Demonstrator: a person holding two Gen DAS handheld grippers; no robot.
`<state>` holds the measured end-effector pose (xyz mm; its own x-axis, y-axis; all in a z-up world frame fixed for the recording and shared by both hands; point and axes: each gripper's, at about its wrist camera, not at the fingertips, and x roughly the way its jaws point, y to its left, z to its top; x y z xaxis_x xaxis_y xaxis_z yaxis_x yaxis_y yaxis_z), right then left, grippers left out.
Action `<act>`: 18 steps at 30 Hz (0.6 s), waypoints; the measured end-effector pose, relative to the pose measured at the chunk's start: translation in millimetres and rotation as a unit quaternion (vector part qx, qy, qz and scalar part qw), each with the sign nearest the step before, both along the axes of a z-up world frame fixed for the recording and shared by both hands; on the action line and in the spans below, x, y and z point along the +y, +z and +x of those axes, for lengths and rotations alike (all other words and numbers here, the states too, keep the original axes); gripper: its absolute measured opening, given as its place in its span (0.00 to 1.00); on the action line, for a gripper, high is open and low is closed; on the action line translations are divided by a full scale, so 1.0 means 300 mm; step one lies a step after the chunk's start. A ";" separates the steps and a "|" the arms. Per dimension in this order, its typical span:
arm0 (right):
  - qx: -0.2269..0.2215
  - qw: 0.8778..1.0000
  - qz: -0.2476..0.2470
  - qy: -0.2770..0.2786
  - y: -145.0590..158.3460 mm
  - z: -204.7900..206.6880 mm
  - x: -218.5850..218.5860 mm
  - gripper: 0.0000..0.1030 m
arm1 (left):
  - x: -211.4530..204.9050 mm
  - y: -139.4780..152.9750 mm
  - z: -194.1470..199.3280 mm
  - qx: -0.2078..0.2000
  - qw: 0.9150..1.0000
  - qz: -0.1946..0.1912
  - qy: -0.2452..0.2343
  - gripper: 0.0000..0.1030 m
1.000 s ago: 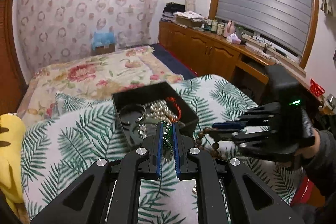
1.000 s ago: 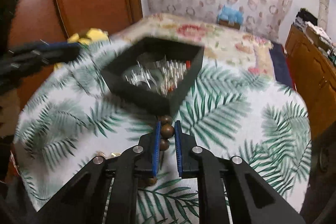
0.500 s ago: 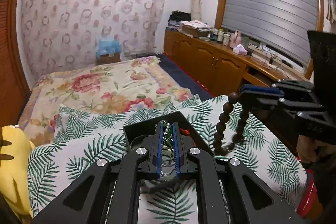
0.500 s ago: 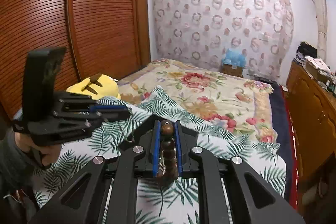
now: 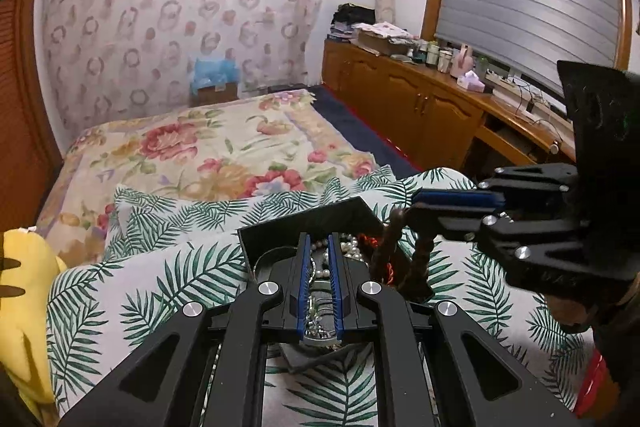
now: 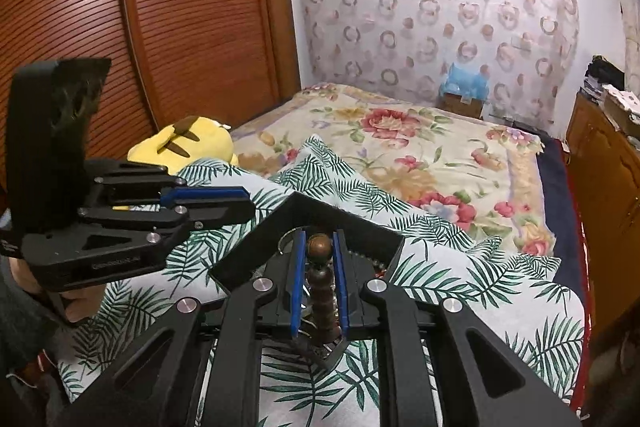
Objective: Organize jewelry
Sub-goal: 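Drop the green pendant into the box with the left tool while the right tool drops the bead bracelet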
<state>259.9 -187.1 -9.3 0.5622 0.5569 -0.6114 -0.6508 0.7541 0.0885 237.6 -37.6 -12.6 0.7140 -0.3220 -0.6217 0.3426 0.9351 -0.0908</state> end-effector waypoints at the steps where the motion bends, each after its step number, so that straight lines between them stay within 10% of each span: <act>1: 0.001 1.000 0.000 -0.001 -0.002 -0.001 0.002 0.15 | 0.000 0.000 0.001 0.000 1.000 0.000 0.000 0.11; 18: 0.047 0.999 -0.020 0.013 -0.136 -0.229 -0.057 0.23 | 0.016 -0.117 -0.188 0.035 0.999 0.010 -0.003 0.33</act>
